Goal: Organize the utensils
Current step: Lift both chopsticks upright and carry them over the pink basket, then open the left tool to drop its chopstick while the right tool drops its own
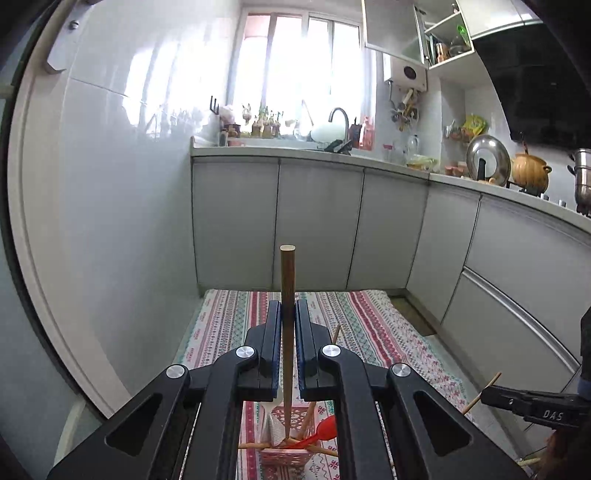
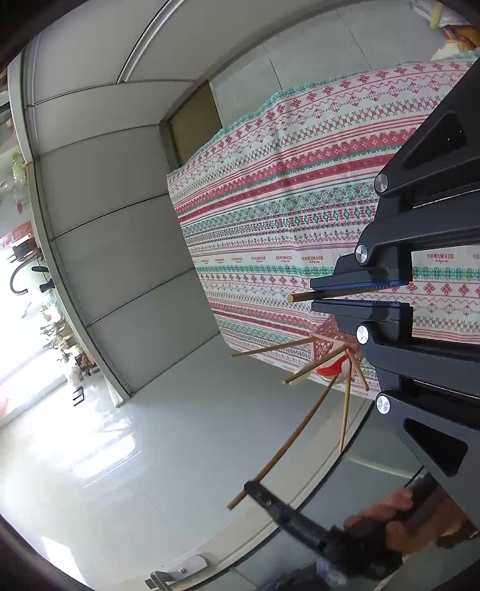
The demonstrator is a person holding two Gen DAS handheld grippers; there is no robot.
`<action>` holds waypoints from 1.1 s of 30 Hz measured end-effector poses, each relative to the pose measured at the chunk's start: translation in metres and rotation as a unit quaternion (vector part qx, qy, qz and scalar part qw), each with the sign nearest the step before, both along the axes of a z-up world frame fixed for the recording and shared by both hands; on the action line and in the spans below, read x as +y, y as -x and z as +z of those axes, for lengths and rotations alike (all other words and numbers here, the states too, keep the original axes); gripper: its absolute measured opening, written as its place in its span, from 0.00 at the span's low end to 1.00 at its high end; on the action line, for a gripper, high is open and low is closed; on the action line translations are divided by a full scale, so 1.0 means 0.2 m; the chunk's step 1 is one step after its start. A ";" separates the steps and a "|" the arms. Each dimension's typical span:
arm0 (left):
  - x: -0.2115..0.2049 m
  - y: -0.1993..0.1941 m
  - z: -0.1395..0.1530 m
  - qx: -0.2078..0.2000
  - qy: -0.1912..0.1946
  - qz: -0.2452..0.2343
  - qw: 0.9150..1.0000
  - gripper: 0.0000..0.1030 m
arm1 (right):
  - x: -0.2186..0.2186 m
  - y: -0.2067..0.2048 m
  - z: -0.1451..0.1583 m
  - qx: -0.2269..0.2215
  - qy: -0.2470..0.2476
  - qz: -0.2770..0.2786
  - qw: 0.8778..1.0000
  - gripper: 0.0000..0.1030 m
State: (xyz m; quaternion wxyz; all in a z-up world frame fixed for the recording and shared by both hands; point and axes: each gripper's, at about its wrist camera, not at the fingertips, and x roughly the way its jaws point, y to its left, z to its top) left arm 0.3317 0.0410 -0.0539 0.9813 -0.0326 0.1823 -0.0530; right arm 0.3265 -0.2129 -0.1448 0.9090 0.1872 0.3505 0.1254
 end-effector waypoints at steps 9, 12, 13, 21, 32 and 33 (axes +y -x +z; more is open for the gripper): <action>-0.03 -0.13 -0.12 0.031 -0.011 -0.003 0.999 0.07 | -0.05 0.00 -0.01 0.003 -0.008 -0.005 1.000 0.04; -0.04 -0.14 -0.16 0.042 -0.015 -0.005 0.999 0.07 | -0.06 0.01 -0.01 0.004 -0.008 -0.006 1.000 0.04; -0.04 -0.15 -0.18 0.047 -0.017 -0.006 0.999 0.07 | -0.06 0.01 -0.01 0.004 -0.008 -0.007 1.000 0.04; -0.06 -0.17 -0.30 0.100 -0.013 -0.023 0.995 0.07 | -0.06 0.03 0.00 0.004 -0.008 -0.005 1.000 0.04; 0.01 -0.06 -0.32 0.152 0.068 -0.045 0.985 0.56 | -0.05 0.10 0.12 -0.026 -0.014 -0.007 1.000 0.04; 0.03 -0.04 -0.30 0.151 0.076 -0.043 0.985 0.57 | -0.05 0.10 0.14 -0.032 -0.012 -0.008 0.999 0.04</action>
